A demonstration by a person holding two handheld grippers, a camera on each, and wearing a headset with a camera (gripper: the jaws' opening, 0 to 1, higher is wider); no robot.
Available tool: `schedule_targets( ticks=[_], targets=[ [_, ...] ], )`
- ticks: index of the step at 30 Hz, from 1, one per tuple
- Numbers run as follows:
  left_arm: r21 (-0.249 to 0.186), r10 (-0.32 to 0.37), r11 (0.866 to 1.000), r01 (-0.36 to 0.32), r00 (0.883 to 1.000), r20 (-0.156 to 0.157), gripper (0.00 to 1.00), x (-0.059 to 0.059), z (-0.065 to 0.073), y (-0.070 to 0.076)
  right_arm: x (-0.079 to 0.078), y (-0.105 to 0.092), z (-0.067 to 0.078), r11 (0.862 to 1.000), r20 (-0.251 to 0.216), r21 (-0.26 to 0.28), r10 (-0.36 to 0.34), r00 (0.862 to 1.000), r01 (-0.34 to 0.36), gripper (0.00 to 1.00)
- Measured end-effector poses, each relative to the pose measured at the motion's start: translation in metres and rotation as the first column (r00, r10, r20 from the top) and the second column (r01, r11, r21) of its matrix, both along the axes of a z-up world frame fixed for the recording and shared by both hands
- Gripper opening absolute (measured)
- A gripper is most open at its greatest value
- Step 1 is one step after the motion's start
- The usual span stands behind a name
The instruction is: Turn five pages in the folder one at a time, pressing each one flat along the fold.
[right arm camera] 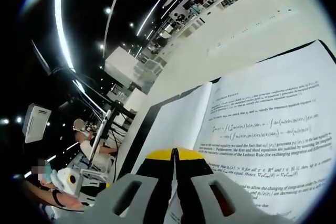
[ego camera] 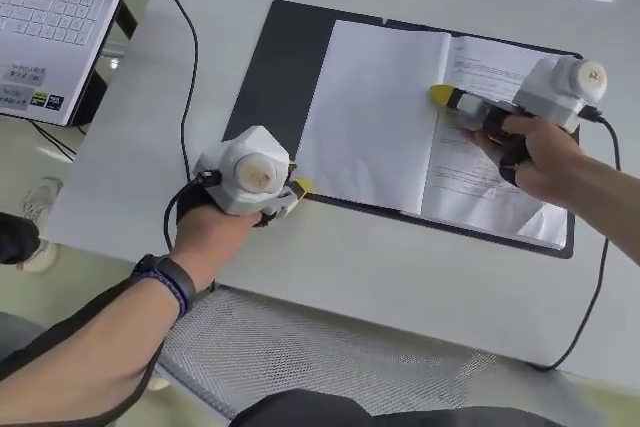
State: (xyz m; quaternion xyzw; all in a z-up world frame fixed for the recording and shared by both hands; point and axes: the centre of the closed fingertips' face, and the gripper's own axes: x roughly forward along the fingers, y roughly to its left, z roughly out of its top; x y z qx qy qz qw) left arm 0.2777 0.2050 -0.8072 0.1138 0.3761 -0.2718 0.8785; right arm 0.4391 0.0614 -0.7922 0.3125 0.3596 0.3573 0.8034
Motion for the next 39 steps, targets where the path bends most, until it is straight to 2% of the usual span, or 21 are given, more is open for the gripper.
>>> schedule_targets(
  ticks=[3, 6, 8, 12, 18, 22, 29, 34, 39],
  targets=[
    [0.003, -0.001, 1.000, 0.001, 1.000, 0.000, 0.17, -0.001, 0.002, 0.000, 0.002, 0.000, -0.002, 1.000, 0.014, -0.005, 0.010, 1.000, -0.010, 0.00],
    [0.003, 0.000, 1.000, 0.000, 1.000, 0.000, 0.17, -0.001, 0.002, -0.001, 0.002, 0.001, 0.002, 1.000, 0.007, 0.009, -0.003, 1.000, 0.003, 0.00],
    [0.002, -0.003, 1.000, 0.003, 1.000, -0.001, 0.17, -0.001, 0.002, -0.001, 0.012, -0.002, -0.003, 0.999, -0.012, 0.023, -0.028, 1.000, 0.029, 0.00],
    [0.004, -0.008, 1.000, 0.008, 1.000, 0.000, 0.17, -0.001, 0.002, -0.001, 0.029, -0.001, -0.010, 0.999, -0.012, 0.023, -0.049, 0.999, 0.050, 0.00],
    [-0.002, -0.002, 1.000, 0.002, 1.000, 0.002, 0.17, -0.001, 0.004, -0.001, 0.041, -0.002, -0.007, 0.995, -0.017, 0.035, -0.094, 0.995, 0.095, 0.00],
    [0.002, -0.009, 1.000, 0.009, 1.000, 0.005, 0.17, 0.000, 0.001, 0.000, 0.054, -0.002, -0.010, 0.993, -0.001, 0.037, -0.116, 0.993, 0.116, 0.00],
    [0.001, -0.011, 1.000, 0.011, 1.000, 0.004, 0.17, 0.001, 0.001, 0.001, 0.080, -0.006, -0.012, 0.975, 0.000, 0.060, -0.212, 0.977, 0.212, 0.00],
    [-0.003, 0.006, 1.000, -0.006, 1.000, -0.003, 0.16, 0.002, 0.001, 0.001, 0.096, -0.007, -0.013, 0.959, 0.002, 0.062, -0.278, 0.960, 0.278, 0.00],
    [-0.004, 0.011, 1.000, -0.011, 1.000, -0.002, 0.16, 0.004, -0.002, 0.002, 0.109, -0.005, -0.013, 0.950, 0.005, 0.062, -0.306, 0.952, 0.305, 0.00]
  ],
)
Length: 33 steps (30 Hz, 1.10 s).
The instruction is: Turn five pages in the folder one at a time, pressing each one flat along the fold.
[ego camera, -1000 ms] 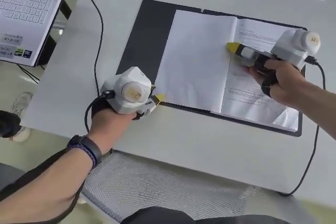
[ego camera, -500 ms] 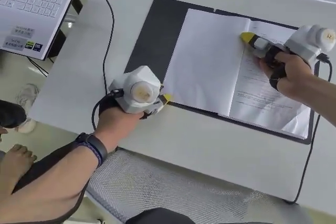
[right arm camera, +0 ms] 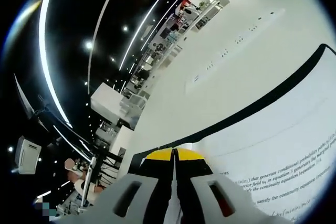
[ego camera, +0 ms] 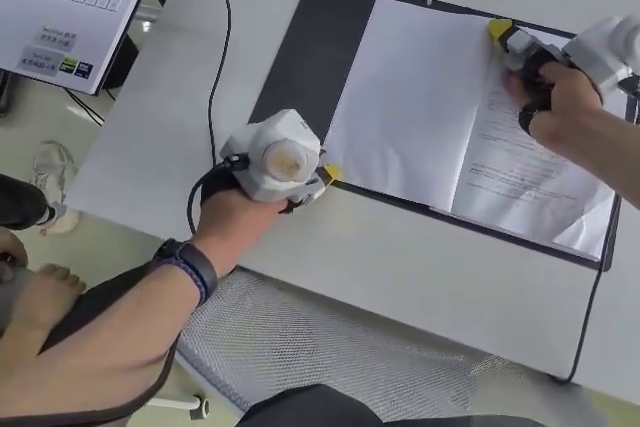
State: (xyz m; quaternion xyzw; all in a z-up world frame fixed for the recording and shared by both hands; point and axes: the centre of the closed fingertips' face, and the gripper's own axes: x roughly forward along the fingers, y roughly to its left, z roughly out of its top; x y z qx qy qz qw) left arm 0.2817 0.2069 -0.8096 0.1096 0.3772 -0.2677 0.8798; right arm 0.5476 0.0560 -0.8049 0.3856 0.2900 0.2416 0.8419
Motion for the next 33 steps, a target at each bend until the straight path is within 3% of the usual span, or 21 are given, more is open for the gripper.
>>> schedule_targets(
  ticks=[8, 15, 22, 33],
  targets=[
    [-0.001, 0.008, 1.000, -0.008, 1.000, -0.002, 0.16, 0.001, -0.002, 0.000, 0.015, 0.002, -0.002, 1.000, -0.003, -0.004, -0.014, 1.000, 0.014, 0.00],
    [-0.002, 0.014, 1.000, -0.014, 1.000, -0.001, 0.16, 0.000, 0.000, 0.000, 0.011, 0.003, 0.000, 1.000, 0.007, -0.014, 0.000, 1.000, 0.000, 0.00],
    [-0.001, 0.015, 1.000, -0.015, 1.000, -0.002, 0.16, -0.001, 0.001, 0.000, -0.007, 0.010, 0.003, 0.997, 0.011, -0.033, 0.064, 0.998, -0.064, 0.00],
    [-0.006, 0.021, 1.000, -0.021, 1.000, -0.002, 0.16, -0.002, 0.003, 0.000, -0.048, 0.014, 0.004, 0.980, 0.012, -0.025, 0.196, 0.981, -0.195, 0.00]
  ],
)
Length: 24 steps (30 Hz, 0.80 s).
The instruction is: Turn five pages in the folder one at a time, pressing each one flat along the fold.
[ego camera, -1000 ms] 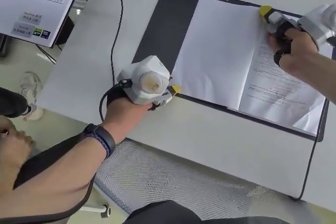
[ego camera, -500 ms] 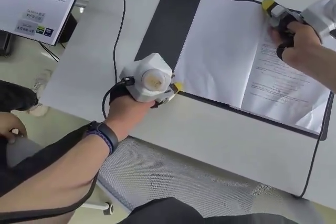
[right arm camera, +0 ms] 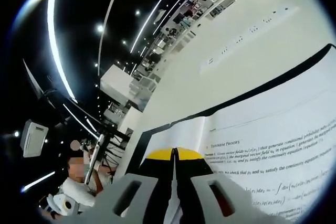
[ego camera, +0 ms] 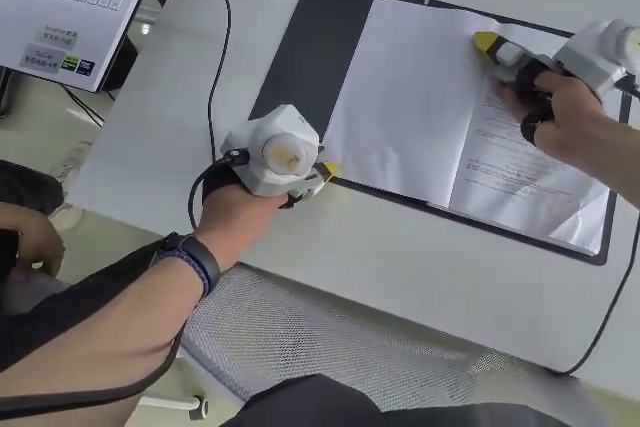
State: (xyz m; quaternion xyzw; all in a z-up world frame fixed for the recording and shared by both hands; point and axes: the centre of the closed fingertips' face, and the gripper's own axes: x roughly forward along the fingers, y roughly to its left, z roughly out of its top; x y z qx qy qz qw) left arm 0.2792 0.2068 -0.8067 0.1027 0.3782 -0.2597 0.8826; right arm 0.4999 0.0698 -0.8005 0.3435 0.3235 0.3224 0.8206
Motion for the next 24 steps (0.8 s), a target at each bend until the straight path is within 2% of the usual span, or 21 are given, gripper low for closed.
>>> schedule_targets(
  ticks=[7, 12, 22, 24],
  targets=[
    [-0.004, 0.004, 1.000, -0.004, 1.000, 0.000, 0.16, -0.001, 0.001, -0.001, -0.025, 0.000, 0.001, 0.999, 0.020, -0.006, 0.046, 0.999, -0.046, 0.00],
    [-0.006, 0.004, 1.000, -0.004, 1.000, 0.000, 0.16, -0.001, 0.001, -0.001, -0.052, 0.003, 0.006, 0.997, 0.054, -0.028, 0.077, 0.996, -0.076, 0.00],
    [-0.014, 0.006, 1.000, -0.006, 1.000, 0.001, 0.15, 0.000, -0.001, 0.000, -0.084, -0.004, 0.005, 0.997, 0.048, 0.003, 0.071, 0.996, -0.071, 0.00],
    [-0.013, 0.006, 1.000, -0.006, 1.000, 0.000, 0.15, 0.000, -0.001, 0.000, -0.098, 0.000, 0.008, 0.996, 0.042, 0.005, 0.086, 0.995, -0.086, 0.00]
  ],
)
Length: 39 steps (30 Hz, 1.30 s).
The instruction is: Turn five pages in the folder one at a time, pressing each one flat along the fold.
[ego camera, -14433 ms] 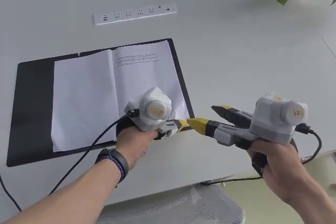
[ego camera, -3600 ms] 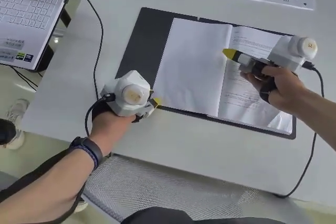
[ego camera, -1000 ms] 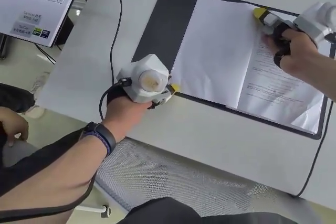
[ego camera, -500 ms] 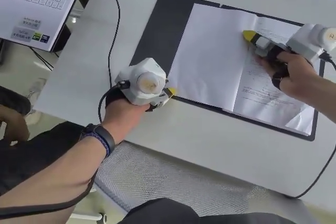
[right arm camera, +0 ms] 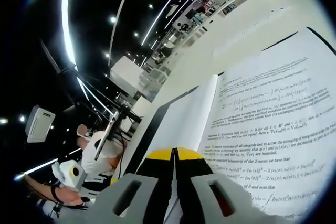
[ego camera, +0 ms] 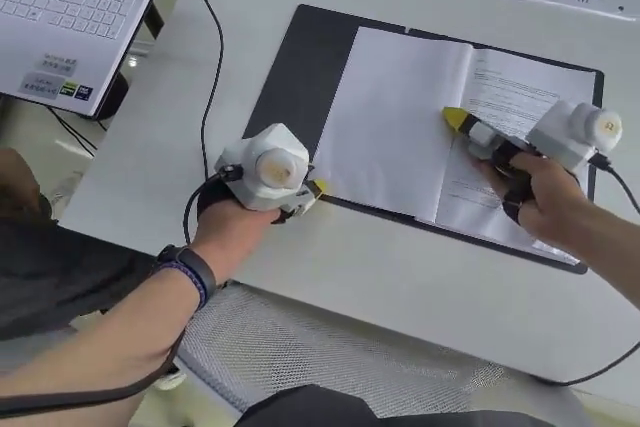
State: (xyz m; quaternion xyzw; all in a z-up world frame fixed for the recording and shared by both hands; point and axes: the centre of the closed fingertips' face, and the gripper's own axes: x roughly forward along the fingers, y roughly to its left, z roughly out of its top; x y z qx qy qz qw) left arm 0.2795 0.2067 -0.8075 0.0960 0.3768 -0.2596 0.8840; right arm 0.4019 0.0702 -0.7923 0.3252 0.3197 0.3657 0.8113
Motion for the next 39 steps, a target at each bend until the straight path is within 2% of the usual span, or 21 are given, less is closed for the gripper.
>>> schedule_targets(
  ticks=[4, 9, 16, 27, 39],
  targets=[
    [0.001, -0.005, 1.000, 0.005, 1.000, -0.003, 0.15, -0.001, 0.000, 0.000, -0.023, 0.001, -0.006, 0.999, 0.002, -0.006, 0.044, 0.999, -0.044, 0.00],
    [-0.001, -0.002, 1.000, 0.002, 1.000, -0.005, 0.16, -0.001, 0.001, -0.001, -0.049, 0.005, -0.001, 0.998, -0.008, -0.006, 0.059, 0.998, -0.059, 0.00],
    [-0.002, -0.007, 1.000, 0.007, 1.000, -0.006, 0.16, 0.002, -0.006, 0.001, -0.081, 0.011, 0.004, 0.995, -0.018, -0.022, 0.101, 0.995, -0.101, 0.00],
    [0.007, -0.025, 1.000, 0.025, 1.000, -0.003, 0.16, 0.004, -0.012, 0.002, -0.101, 0.009, 0.006, 0.995, -0.025, -0.025, 0.100, 0.995, -0.101, 0.00],
    [0.009, -0.034, 0.999, 0.034, 0.999, -0.002, 0.16, 0.004, -0.013, 0.002, -0.128, 0.004, 0.004, 0.989, -0.036, -0.045, 0.140, 0.989, -0.142, 0.00]
  ],
)
